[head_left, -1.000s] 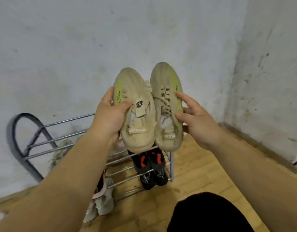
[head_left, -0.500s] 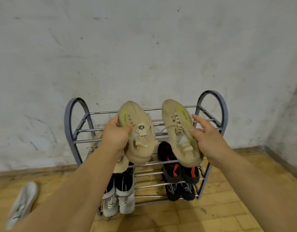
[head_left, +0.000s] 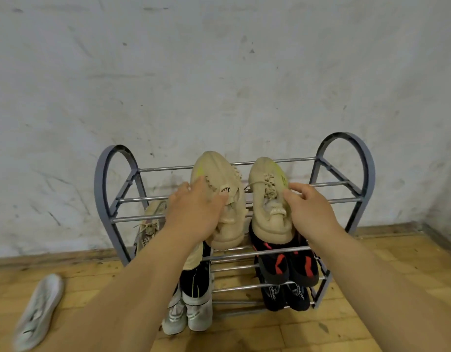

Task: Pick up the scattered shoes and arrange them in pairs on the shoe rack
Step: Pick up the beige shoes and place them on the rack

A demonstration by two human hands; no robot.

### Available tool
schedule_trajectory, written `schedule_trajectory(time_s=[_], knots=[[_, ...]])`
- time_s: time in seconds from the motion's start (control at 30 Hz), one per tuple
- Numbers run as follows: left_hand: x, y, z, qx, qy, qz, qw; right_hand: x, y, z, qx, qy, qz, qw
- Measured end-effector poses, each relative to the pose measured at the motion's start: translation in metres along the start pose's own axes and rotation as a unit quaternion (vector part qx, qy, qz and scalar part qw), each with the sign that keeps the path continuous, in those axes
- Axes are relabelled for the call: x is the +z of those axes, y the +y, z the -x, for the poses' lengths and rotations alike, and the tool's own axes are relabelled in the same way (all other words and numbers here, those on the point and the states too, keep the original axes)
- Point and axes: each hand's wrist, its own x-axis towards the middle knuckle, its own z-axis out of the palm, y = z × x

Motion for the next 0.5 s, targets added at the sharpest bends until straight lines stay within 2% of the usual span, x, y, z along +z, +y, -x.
schedule_trajectory(time_s=[0.07,0.13,0.2,0.37,0.5], knots=[[-0.003,-0.004,0.003,0.021,0.035,0.01,0.999,-0.001,0.001,0.0,0.001,-0.002,0.017,1.0],[-0.006,-0.004,0.005,0.008,0.055,0.063,0.996,-0.005,0.002,0.0,-0.001,0.01,0.026,1.0],[-0.007,-0.004,0.008,0.002,0.067,0.056,0.996,-0.009,0.002,0.0,-0.003,0.012,0.025,1.0],[-0.006,-0.005,0.023,-0.053,-0.007,0.094,0.994,-0.015,0.007,0.005,0.031,-0.076,-0.014,0.997],[-0.01,-0.009,0.034,-0.082,-0.065,0.228,0.968,-0.023,0.013,0.01,0.087,-0.187,-0.107,0.973]])
